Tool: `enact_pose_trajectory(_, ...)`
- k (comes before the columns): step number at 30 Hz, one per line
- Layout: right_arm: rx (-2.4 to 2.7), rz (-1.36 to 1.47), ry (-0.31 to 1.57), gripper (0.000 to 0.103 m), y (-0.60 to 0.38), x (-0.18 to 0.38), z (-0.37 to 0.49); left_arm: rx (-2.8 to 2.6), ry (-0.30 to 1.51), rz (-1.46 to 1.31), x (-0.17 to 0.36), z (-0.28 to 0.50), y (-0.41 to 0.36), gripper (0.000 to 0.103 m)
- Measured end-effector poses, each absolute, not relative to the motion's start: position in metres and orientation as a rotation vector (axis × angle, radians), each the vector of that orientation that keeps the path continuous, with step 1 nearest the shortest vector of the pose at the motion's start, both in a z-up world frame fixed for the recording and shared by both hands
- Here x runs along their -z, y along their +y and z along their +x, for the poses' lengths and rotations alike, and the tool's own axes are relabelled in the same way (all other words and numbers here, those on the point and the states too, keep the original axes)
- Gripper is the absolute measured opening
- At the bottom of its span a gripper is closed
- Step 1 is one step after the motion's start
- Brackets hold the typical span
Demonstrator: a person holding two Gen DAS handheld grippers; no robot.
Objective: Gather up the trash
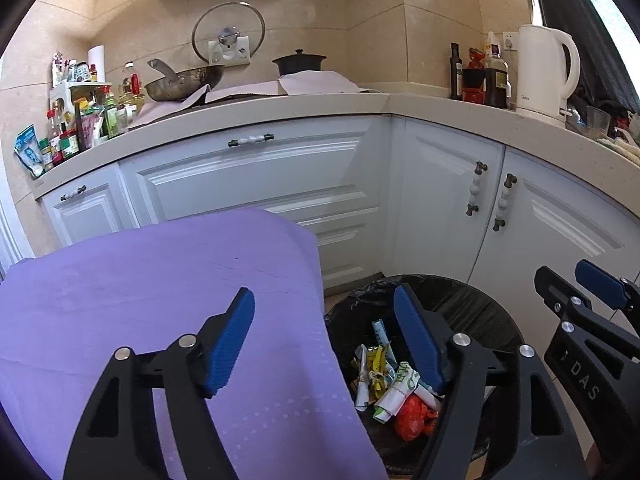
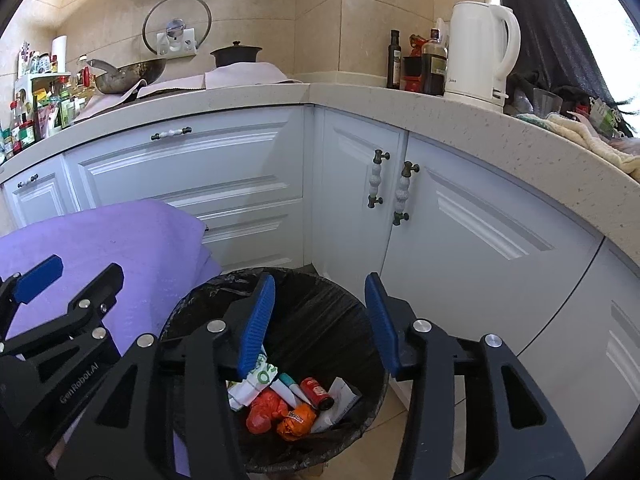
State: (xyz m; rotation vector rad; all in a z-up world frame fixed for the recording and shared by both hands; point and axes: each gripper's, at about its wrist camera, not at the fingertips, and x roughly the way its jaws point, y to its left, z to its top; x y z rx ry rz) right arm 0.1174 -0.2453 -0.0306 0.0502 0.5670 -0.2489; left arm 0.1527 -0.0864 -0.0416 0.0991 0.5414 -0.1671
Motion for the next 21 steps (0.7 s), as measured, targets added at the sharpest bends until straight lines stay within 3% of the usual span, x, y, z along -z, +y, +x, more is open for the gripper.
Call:
enact_pose_trajectory(10, 0.254, 0.062, 0.551, 0.063, -0.237, 0.015, 0.094, 0.137, 0.539, 0.075, 0.024, 0.132, -0.061, 0.077)
enact_pose_trajectory(21, 0.246, 0.045, 0.502, 0.068, -0.219, -0.01, 0.053, 0.112, 0.518, 0.082, 0.004, 0.095, -0.038, 0.083)
